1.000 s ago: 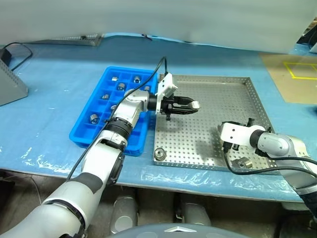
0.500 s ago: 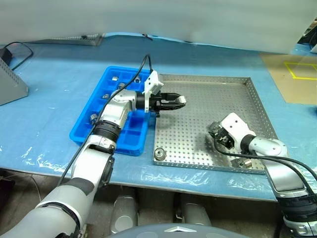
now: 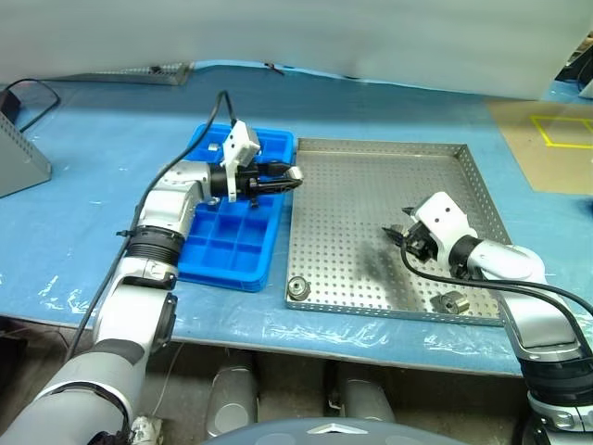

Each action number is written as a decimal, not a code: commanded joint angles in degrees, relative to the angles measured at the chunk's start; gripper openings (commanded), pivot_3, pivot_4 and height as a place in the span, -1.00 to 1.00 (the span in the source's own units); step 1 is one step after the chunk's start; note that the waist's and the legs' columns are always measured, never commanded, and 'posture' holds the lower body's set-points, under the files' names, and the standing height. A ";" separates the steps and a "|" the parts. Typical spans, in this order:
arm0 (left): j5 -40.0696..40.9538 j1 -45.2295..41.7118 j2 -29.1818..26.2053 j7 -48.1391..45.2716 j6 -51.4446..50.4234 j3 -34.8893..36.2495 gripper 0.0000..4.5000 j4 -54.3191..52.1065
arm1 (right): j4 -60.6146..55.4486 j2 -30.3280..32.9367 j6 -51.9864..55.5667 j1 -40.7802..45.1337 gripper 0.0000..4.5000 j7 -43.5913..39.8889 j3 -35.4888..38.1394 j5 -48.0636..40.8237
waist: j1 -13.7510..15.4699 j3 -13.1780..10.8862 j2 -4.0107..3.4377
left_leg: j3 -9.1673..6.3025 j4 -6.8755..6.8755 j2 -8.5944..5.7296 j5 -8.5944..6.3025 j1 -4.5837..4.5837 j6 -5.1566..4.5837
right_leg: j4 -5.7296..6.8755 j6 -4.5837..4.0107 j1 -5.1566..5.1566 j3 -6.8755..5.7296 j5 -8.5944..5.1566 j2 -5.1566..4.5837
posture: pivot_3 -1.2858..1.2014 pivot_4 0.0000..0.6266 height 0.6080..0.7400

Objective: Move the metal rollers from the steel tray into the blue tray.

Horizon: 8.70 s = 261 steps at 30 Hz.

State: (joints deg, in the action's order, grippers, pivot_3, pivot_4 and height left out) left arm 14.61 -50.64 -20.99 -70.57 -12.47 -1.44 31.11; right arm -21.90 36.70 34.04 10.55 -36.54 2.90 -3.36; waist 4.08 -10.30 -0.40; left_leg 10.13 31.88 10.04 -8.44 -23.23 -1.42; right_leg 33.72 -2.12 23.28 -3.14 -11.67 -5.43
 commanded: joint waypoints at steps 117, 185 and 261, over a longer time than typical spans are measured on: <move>3.43 6.13 -5.35 4.12 -5.30 -3.27 0.51 -11.85 | 11.62 -2.04 -6.64 4.75 -0.45 -1.78 -1.52 -7.25 | 2.94 0.02 0.17 | -0.10 -0.44 0.38 0.69 0.11 1.04 | 1.15 -0.61 0.68 -0.03 -0.38 0.38 | 0.12 -0.52 1.00; 3.50 5.25 6.11 2.02 -4.52 -8.91 0.51 -6.98 | -18.59 10.27 10.78 -9.31 0.28 -11.29 14.56 -12.26 | 3.69 0.02 0.22 | -0.10 -0.55 0.51 0.73 0.02 1.13 | 1.01 -0.51 0.68 -0.18 -0.51 0.41 | -0.05 -0.52 1.00; 12.62 25.82 3.83 14.79 -19.84 -5.75 0.51 -34.84 | -11.11 13.46 19.47 -32.66 0.28 -13.07 22.96 -26.25 | 2.89 0.29 -0.09 | -0.21 -0.53 0.17 0.02 0.37 0.26 | -0.20 0.09 -0.68 -0.55 -0.75 0.09 | 0.03 -0.52 1.00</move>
State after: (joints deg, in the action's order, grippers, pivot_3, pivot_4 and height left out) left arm 28.27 -25.34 -16.66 -53.95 -36.20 -6.93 -5.06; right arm -33.51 49.16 52.71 -21.42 -48.98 24.14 -28.90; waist 6.97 -10.00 -0.50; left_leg 9.92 31.35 10.22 -8.41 -22.84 -1.14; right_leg 33.53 -1.96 22.60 -3.68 -12.45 -5.34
